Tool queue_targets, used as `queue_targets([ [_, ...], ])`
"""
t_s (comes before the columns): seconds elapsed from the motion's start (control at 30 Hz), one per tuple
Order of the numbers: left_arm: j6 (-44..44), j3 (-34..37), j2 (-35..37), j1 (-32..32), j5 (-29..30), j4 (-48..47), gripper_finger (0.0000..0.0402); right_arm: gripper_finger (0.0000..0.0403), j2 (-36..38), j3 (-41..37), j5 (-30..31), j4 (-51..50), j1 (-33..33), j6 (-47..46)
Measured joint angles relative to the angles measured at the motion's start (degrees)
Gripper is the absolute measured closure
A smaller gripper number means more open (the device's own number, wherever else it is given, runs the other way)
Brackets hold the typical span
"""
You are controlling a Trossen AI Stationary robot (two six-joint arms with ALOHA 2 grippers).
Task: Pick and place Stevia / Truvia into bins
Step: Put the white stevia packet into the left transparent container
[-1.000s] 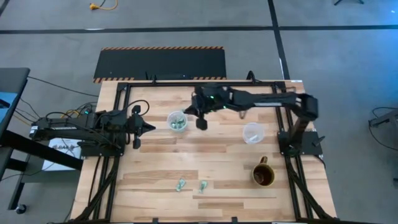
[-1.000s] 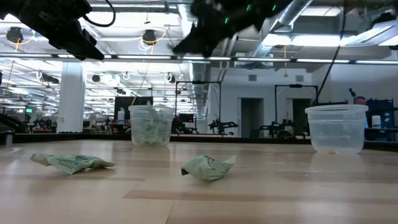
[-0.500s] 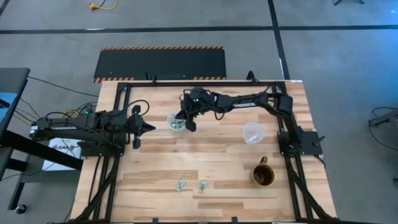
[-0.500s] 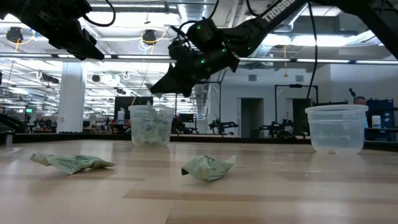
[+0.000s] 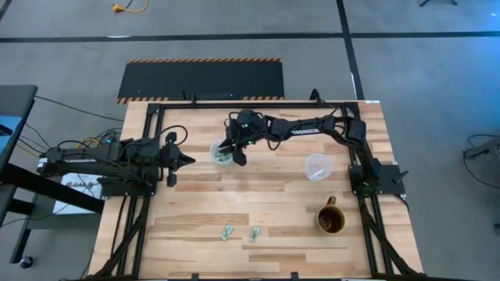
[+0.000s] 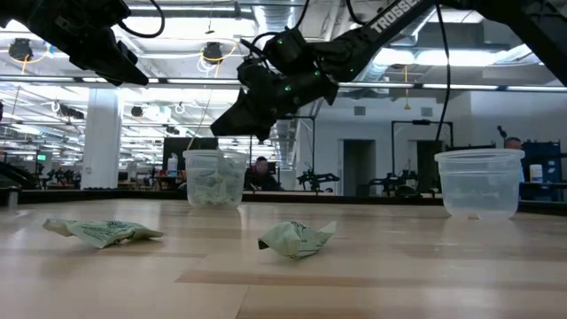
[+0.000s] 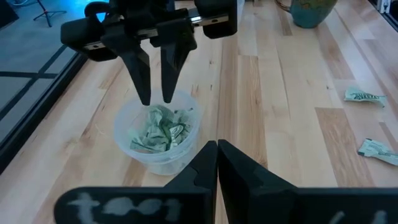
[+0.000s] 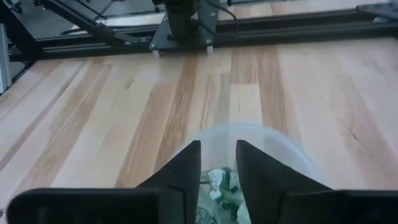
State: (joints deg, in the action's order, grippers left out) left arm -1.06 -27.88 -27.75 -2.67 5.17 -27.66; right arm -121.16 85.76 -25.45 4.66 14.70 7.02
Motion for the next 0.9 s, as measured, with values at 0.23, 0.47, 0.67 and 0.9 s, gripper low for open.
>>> queue_targets([
  [0.23, 0.00, 0.00, -0.02, -0.01, 0.01, 0.00, 0.0401, 0.0296, 5.34, 0.00, 0.04, -10.36, -1.17, 2.51],
  [0.47, 0.00, 0.00, -0.02, 0.01, 0.00, 0.00, 0.0401, 0.0295, 16.35, 0.01, 0.10, -23.03, -9.23, 6.69],
  [0.67, 0.00, 0.00, -0.02, 0.01, -0.01, 0.04, 0.0401, 0.0295, 21.24, 0.02, 5.08, -36.58, -22.19, 7.53],
  [0.9, 0.00, 0.00, -0.02, -0.01, -0.01, 0.10, 0.0401, 0.0295, 18.50, -4.14, 17.51, -41.38, -37.54, -0.95],
])
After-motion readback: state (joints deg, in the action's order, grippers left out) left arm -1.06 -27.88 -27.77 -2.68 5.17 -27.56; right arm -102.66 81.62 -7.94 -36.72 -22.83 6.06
